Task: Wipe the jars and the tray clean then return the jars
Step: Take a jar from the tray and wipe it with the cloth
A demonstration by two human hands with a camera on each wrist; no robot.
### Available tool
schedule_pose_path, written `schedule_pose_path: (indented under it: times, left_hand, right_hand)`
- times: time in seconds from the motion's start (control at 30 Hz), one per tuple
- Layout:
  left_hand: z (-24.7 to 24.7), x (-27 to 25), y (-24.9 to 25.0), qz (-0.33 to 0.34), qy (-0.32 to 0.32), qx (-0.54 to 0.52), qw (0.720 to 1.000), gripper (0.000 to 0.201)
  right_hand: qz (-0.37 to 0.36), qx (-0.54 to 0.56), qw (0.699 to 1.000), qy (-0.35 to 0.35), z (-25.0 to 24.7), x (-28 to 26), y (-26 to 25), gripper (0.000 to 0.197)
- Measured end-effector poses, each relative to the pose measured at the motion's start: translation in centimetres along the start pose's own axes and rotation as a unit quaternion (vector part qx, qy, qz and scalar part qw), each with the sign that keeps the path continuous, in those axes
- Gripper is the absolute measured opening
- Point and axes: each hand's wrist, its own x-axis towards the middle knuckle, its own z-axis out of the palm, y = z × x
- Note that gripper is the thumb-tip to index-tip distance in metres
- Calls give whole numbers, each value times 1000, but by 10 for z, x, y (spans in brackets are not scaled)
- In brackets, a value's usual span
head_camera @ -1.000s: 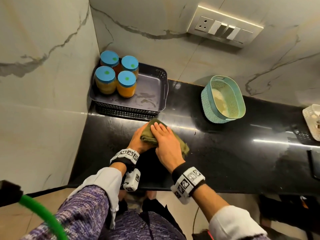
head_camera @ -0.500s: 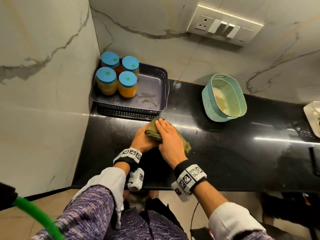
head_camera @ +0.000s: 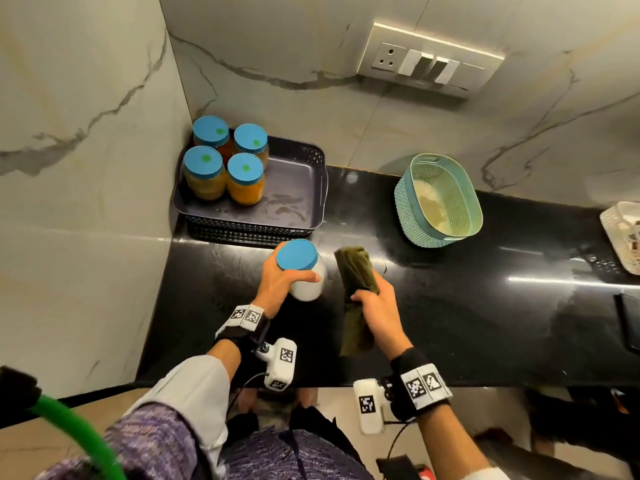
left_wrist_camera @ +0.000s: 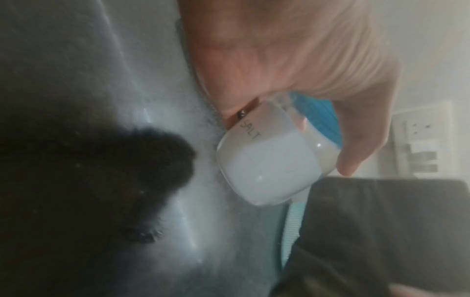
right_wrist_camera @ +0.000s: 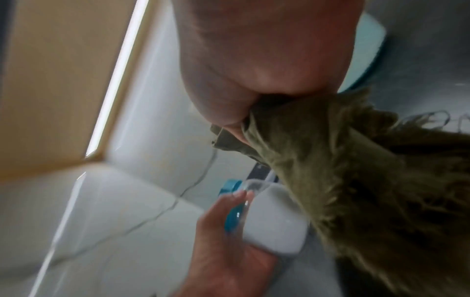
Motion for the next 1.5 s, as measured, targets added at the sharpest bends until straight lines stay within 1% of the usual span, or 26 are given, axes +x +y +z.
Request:
schedule_pose_path:
  times: [0.1, 0.2, 0.27, 0.33, 0.4, 0.47, 0.53, 0.57, 0.6, 0.67, 0.73, 0.77, 0.83, 0.93, 1.03, 1.07, 1.1, 1.17, 1.23, 1.27, 1.3, 1.33, 1.37, 1.4, 1.47, 1.5]
  left_hand:
    - [10, -12, 24, 15, -20, -81, 996, 69]
    - [13, -19, 51, 44, -58, -132, 989, 71]
    - [16, -24, 72, 42, -69, -146, 986, 75]
    - [22, -29, 92, 37, -68, -159, 984, 81]
    - [28, -32, 109, 39, -54, -177, 982, 85]
    - [31, -37, 123, 49, -46, -207, 976, 76]
    - [31, -44, 129, 32, -54, -261, 963, 71]
    - [31, -47, 131, 28, -57, -272, 960, 69]
    - [31, -50, 134, 29, -55, -267, 962, 62]
    - [33, -55, 141, 40, -67, -231, 970, 51]
    - [35, -60, 150, 64, -93, -214, 970, 51]
    - [34, -61, 153, 70, -105, -217, 968, 49]
    - [33, -64, 157, 75, -108, -231, 964, 43]
    - [36, -67, 159, 69, -90, -239, 964, 54]
    - [40, -69, 159, 39, -69, -268, 960, 54]
    - [41, -68, 160, 33, -66, -265, 961, 55]
    - [42, -69, 160, 26, -63, -260, 963, 55]
    - [44, -69, 165, 24, -74, -241, 967, 53]
    - [45, -67, 174, 35, -87, -232, 968, 54]
    - [45, -66, 177, 43, -86, -244, 965, 54]
    - [43, -66, 178, 49, -78, -254, 963, 56]
    - [43, -67, 181, 53, -69, -257, 963, 61]
    - [43, -66, 180, 57, -58, -250, 965, 68]
    - [43, -68, 182, 65, -47, -236, 968, 73]
    - [48, -68, 186, 71, -40, -206, 975, 70]
    - [51, -68, 190, 80, -41, -193, 977, 66]
  right_hand:
    - [-108, -40, 987, -110, 21, -8, -28, 83]
    - [-178, -79, 970, -148, 25, -5, -40, 89]
    - [-166, -61, 974, -143, 25, -2, -56, 80]
    - [-99, 42, 985, -137, 29, 6, -71, 55]
    - [-87, 102, 983, -129, 36, 6, -87, 36]
    - [-147, 104, 976, -126, 39, -7, -93, 42]
    - [-269, 35, 953, -137, 41, -24, -87, 65]
    - [-323, -1, 937, -135, 39, -25, -84, 71]
    - [-335, 10, 931, -147, 37, -21, -88, 70]
    - [-259, 64, 952, -149, 35, -11, -107, 49]
    - [-224, 87, 960, -142, 33, -8, -111, 31]
    - [-222, 96, 961, -138, 35, -15, -114, 33]
    - [-299, 69, 943, -129, 35, -27, -114, 50]
    - [-369, 27, 918, -144, 31, -28, -107, 75]
    - [-440, -17, 889, -126, 28, -35, -106, 76]
    - [-443, -14, 888, -123, 29, -37, -103, 73]
    - [-409, 14, 904, -127, 29, -35, -105, 67]
    - [-258, 121, 949, -133, 26, -15, -113, 43]
    - [-205, 113, 966, -107, 24, -8, -124, 31]
    - [-229, 119, 958, -126, 25, -16, -126, 32]
    - [-280, 94, 949, -110, 31, -31, -132, 49]
    - [-363, 36, 924, -112, 34, -43, -128, 66]
    - [-412, -7, 904, -114, 32, -46, -121, 76]
    - [-424, -7, 897, -125, 29, -40, -118, 79]
    - [-337, 59, 929, -141, 25, -19, -128, 72]
    - [-316, 71, 939, -120, 23, -16, -138, 65]
